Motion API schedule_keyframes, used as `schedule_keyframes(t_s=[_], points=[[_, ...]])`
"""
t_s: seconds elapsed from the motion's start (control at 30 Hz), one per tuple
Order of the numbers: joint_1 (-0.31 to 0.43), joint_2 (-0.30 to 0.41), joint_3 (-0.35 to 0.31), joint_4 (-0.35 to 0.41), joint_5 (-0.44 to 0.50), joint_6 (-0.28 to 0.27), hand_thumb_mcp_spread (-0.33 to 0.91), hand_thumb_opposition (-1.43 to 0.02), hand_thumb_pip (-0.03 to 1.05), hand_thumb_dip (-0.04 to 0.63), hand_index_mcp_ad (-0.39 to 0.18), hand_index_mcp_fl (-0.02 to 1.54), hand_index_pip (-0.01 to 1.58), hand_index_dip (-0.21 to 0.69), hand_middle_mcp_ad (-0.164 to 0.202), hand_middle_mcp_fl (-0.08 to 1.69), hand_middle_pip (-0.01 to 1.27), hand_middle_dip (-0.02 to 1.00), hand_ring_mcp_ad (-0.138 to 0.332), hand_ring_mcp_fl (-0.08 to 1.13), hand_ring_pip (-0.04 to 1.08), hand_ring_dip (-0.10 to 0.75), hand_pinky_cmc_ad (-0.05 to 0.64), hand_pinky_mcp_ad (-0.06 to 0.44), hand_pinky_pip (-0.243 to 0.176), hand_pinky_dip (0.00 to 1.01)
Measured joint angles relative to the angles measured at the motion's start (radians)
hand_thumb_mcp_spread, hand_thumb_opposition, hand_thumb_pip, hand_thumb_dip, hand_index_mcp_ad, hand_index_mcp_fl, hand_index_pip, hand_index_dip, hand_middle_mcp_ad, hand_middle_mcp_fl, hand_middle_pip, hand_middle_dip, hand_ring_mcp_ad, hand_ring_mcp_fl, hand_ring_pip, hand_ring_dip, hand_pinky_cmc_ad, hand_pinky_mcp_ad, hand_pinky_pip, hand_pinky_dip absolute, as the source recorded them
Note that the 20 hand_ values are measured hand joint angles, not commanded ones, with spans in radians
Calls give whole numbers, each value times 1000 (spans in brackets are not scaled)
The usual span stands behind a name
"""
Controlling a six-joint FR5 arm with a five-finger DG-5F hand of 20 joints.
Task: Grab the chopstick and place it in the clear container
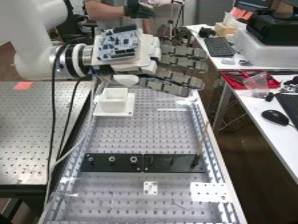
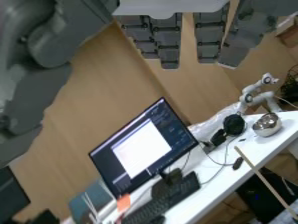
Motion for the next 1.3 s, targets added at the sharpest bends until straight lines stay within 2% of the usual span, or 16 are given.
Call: schedule_keyframes(t_s=[0.1,0.17,0.2,0.27,0.37,0.47,0.53,0.63,0.73,0.83,0.97,1.13,1.3], points=[[-3,-38,-25,106,58,80,168,-717,489,10,119,131,80,199,154,131,138,230,272,33,72,16,304,232,-155,358],[-6,-71,-37,163,106,157,183,-717,588,37,119,175,79,216,154,197,143,284,269,33,68,16,295,232,-155,365],[-7,-78,-39,174,118,177,199,-717,632,52,108,188,79,234,154,218,138,302,272,33,72,19,300,232,-155,375],[-10,-117,-45,222,184,265,237,-717,658,93,87,208,80,229,154,215,141,367,274,33,73,24,288,236,-164,380],[-12,-169,-41,251,250,346,255,-721,761,166,72,258,115,234,154,283,138,414,276,33,73,51,286,232,-173,394],[-13,-213,-23,250,297,399,290,-723,806,199,59,272,278,216,152,319,140,438,278,33,66,73,278,230,-173,398],[-13,-233,-9,246,320,417,290,-738,815,229,52,274,398,154,152,332,161,452,278,30,65,103,278,230,-171,394],[-13,-257,9,240,349,446,290,-744,822,260,24,358,634,96,140,368,246,461,272,35,66,133,281,234,-171,394],[-12,-283,33,232,371,480,330,-771,871,278,10,372,761,54,131,386,295,461,257,87,68,169,278,234,-173,398],[-13,-307,61,211,379,521,332,-773,866,291,10,393,850,2,134,445,347,459,262,115,75,197,279,232,-173,394],[-12,-342,109,168,368,578,365,-771,850,291,-9,407,1000,-12,124,480,443,463,234,169,75,216,260,234,-168,387],[-7,-385,169,120,360,637,375,-787,840,291,-9,253,1119,-45,117,482,524,492,220,182,77,258,264,234,-145,361],[-1,-407,199,103,361,652,394,-787,840,291,-9,157,1171,-42,117,475,611,506,202,239,79,304,264,234,-147,330]])
